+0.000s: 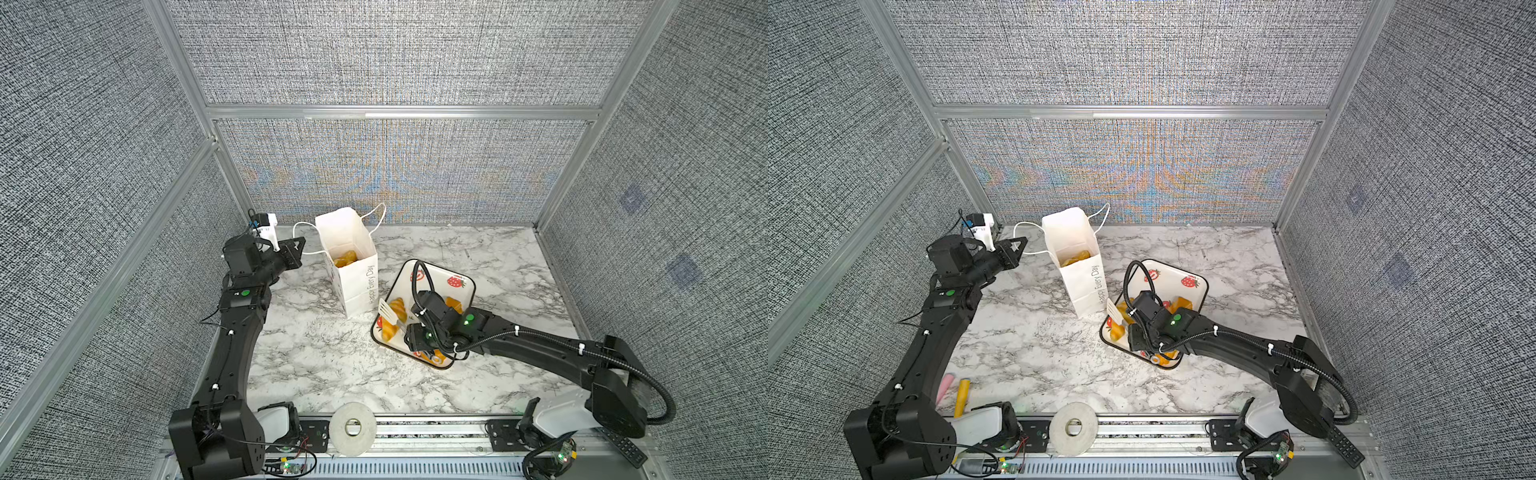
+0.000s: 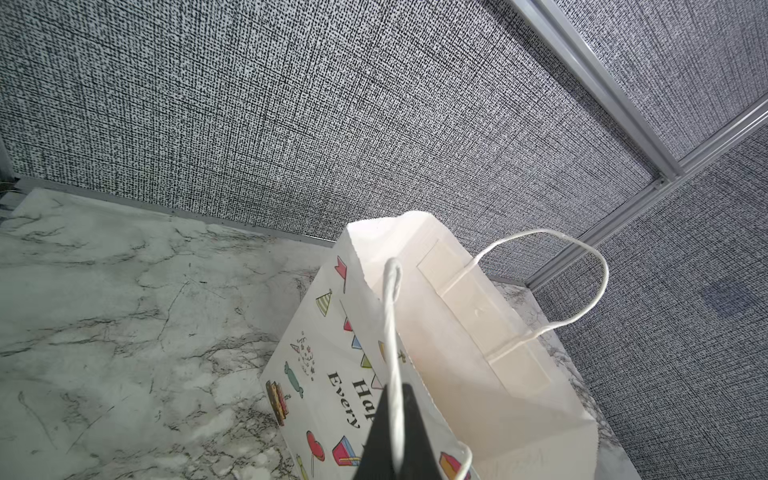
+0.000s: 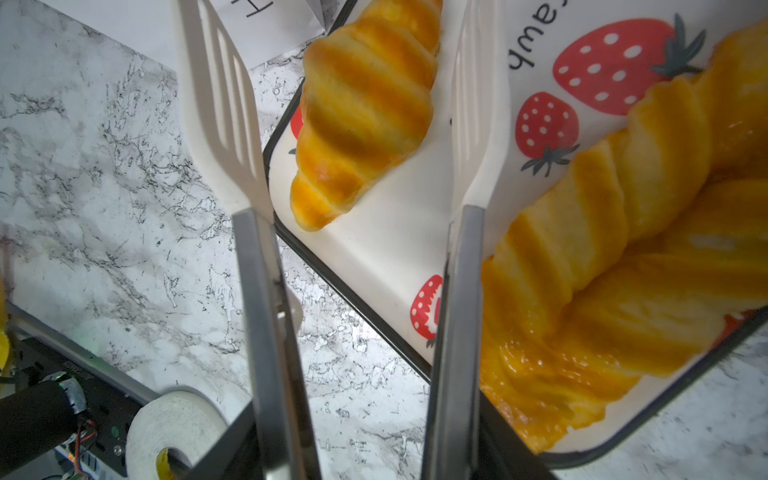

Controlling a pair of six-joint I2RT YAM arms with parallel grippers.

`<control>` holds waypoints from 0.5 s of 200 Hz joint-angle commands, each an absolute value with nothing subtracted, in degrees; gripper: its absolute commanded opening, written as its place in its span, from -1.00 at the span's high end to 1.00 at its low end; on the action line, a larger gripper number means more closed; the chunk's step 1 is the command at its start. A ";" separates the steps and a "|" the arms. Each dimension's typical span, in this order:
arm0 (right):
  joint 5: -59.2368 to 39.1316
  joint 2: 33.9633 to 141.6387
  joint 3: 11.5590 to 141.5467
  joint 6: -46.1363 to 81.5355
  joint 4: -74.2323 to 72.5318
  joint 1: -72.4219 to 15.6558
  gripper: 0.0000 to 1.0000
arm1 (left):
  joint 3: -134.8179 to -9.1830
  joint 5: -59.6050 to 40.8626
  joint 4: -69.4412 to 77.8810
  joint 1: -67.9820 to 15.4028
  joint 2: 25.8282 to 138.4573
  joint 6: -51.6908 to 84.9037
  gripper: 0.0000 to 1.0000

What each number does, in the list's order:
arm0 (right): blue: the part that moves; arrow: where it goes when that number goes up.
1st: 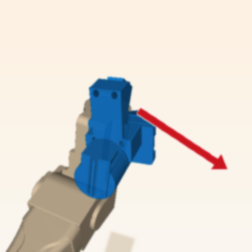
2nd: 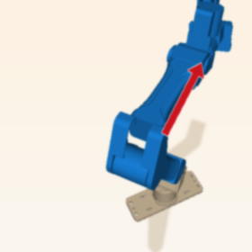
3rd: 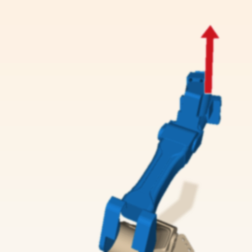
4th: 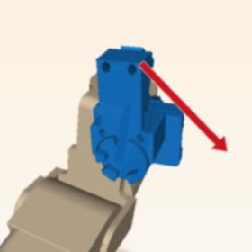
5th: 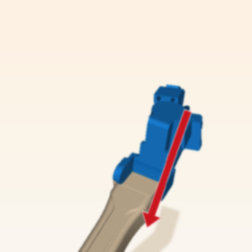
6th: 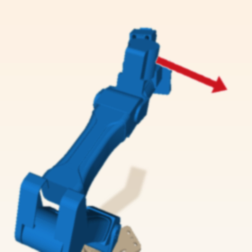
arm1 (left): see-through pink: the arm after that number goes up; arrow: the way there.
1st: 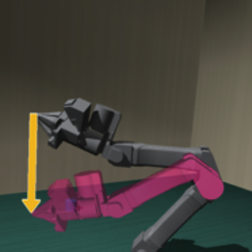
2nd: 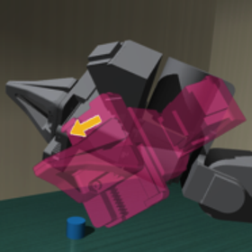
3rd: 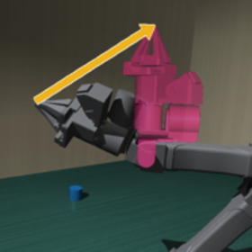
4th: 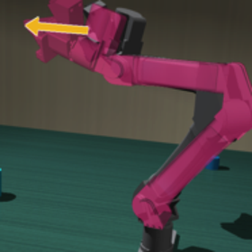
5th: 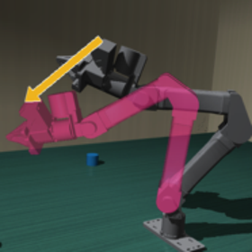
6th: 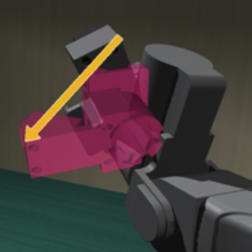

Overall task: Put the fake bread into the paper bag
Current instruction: 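Lower the tongs with the right gripper onto the croissant on the tray, then squeeze the tongs with the right gripper around the croissant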

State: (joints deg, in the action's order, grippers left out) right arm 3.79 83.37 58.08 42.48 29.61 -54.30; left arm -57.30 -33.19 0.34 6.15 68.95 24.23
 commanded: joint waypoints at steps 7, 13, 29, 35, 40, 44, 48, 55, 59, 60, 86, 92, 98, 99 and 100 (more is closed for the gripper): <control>4.31 83.34 57.88 43.05 29.50 -54.38 -0.20 | -57.13 -33.92 1.45 6.14 69.02 24.17 1.00; 4.31 83.45 57.92 42.99 29.45 -54.35 -0.20 | -57.15 -33.97 1.45 6.11 69.06 24.17 1.00; 4.05 83.84 57.93 43.05 29.48 -54.36 -0.20 | -57.15 -34.02 1.51 6.11 69.04 24.17 1.00; 4.04 84.04 57.92 43.01 29.41 -54.41 -0.20 | -57.18 -34.01 1.52 6.11 69.06 24.17 1.00; 4.00 84.19 57.85 43.04 29.39 -54.41 -0.20 | -57.18 -34.06 1.51 6.11 69.07 24.18 1.00; 4.04 84.20 57.84 42.98 29.50 -54.40 -0.20 | -57.18 -34.02 1.50 6.15 69.02 24.25 1.00; 4.02 84.30 57.83 42.98 29.44 -54.42 -0.20 | -57.14 -34.01 1.49 6.13 69.07 24.18 1.00; 3.96 84.44 57.83 42.93 29.36 -54.47 -0.20 | -57.13 -34.01 1.49 6.15 69.04 24.24 1.00; 3.96 84.54 57.88 42.93 29.37 -54.36 -0.20 | -57.17 -34.01 1.50 6.13 69.04 24.26 1.00; 3.96 84.55 57.86 43.00 29.36 -54.38 -0.20 | -57.19 -34.01 1.50 6.14 69.06 24.26 1.00; 3.70 84.99 57.92 42.97 29.31 -54.46 -0.20 | -57.13 -34.01 1.49 6.15 69.04 24.26 1.00; 3.68 85.11 57.92 42.89 29.29 -54.45 -0.20 | -57.15 -34.01 1.49 6.15 69.07 24.26 1.00; 3.69 85.30 58.00 42.89 29.27 -54.57 -0.20 | -57.18 -34.01 1.49 6.15 69.05 24.26 1.00; 3.69 85.28 58.01 42.89 29.27 -54.57 -0.20 | -57.20 -34.01 1.49 6.11 69.05 24.26 1.00; 3.69 85.31 58.01 42.80 29.27 -54.58 -0.20 | -57.21 -34.01 1.54 6.13 69.07 24.26 1.00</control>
